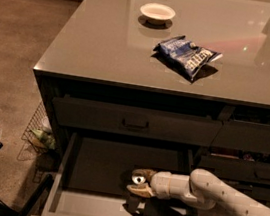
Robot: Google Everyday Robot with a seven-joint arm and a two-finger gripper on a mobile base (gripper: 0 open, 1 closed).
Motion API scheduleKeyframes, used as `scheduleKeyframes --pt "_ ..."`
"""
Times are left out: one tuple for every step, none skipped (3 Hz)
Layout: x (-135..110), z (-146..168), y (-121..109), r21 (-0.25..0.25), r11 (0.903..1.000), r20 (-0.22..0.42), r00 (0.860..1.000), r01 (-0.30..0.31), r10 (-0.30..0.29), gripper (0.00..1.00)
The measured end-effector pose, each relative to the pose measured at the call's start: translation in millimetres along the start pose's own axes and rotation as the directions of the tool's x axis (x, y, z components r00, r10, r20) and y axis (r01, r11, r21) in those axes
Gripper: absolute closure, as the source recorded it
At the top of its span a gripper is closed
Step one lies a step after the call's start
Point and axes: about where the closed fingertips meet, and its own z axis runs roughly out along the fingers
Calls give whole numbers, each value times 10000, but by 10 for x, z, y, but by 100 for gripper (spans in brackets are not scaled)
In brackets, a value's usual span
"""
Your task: Pick redbull can from middle drawer and place on counter
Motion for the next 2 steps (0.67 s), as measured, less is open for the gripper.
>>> scheduleKeyframes --pt "-340 -62 267 -343 9979 306 9979 -556 567 84" --pt "-1176 -345 435 -885 9904 271 9937 -1059 1087 100"
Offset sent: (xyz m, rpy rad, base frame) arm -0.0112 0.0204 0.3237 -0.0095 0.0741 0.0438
